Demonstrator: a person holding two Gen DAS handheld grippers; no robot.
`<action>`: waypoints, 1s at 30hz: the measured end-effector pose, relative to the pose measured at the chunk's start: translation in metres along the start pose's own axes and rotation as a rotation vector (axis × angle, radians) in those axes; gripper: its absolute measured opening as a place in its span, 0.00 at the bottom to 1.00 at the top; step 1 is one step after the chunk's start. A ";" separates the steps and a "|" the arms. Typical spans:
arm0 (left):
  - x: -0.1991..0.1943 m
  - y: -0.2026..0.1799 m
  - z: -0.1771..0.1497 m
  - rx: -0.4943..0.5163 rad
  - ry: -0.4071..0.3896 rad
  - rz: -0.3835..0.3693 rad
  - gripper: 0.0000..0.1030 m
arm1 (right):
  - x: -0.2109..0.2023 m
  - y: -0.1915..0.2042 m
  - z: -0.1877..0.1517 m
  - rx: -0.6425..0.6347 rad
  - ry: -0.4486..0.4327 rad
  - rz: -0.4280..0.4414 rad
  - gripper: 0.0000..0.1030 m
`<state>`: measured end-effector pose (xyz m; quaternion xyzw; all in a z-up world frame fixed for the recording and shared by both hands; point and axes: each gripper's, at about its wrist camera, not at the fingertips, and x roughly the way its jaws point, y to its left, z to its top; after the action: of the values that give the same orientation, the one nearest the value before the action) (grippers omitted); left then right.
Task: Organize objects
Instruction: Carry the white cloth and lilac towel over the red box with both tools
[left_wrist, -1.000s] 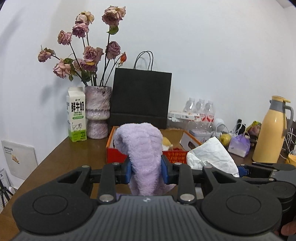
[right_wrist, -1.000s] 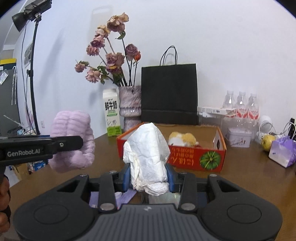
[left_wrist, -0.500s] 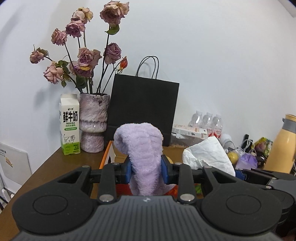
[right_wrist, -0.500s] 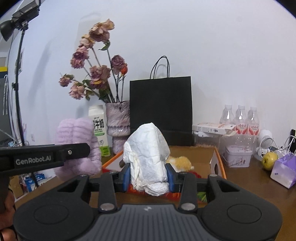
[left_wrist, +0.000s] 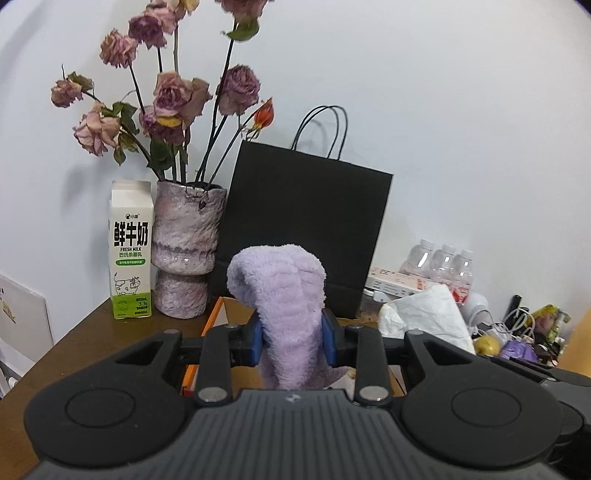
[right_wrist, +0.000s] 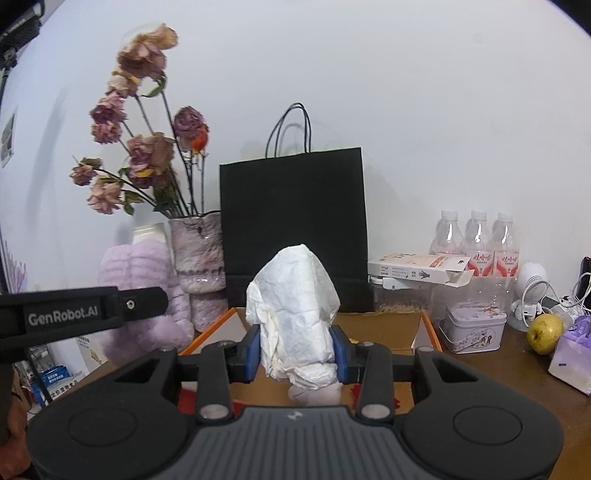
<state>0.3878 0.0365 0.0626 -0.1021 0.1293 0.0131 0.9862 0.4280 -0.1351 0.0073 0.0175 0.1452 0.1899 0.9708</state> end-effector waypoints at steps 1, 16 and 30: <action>0.005 0.001 0.001 -0.004 0.002 0.004 0.30 | 0.006 -0.002 0.002 0.003 0.002 -0.004 0.36; 0.081 0.009 0.003 0.002 0.076 0.035 0.30 | 0.075 -0.019 0.002 0.012 0.092 -0.026 0.36; 0.113 0.008 -0.008 0.056 0.130 0.044 0.42 | 0.101 -0.031 -0.016 0.019 0.154 -0.061 0.49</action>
<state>0.4942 0.0426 0.0241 -0.0723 0.1955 0.0245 0.9777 0.5248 -0.1267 -0.0383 0.0074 0.2218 0.1597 0.9619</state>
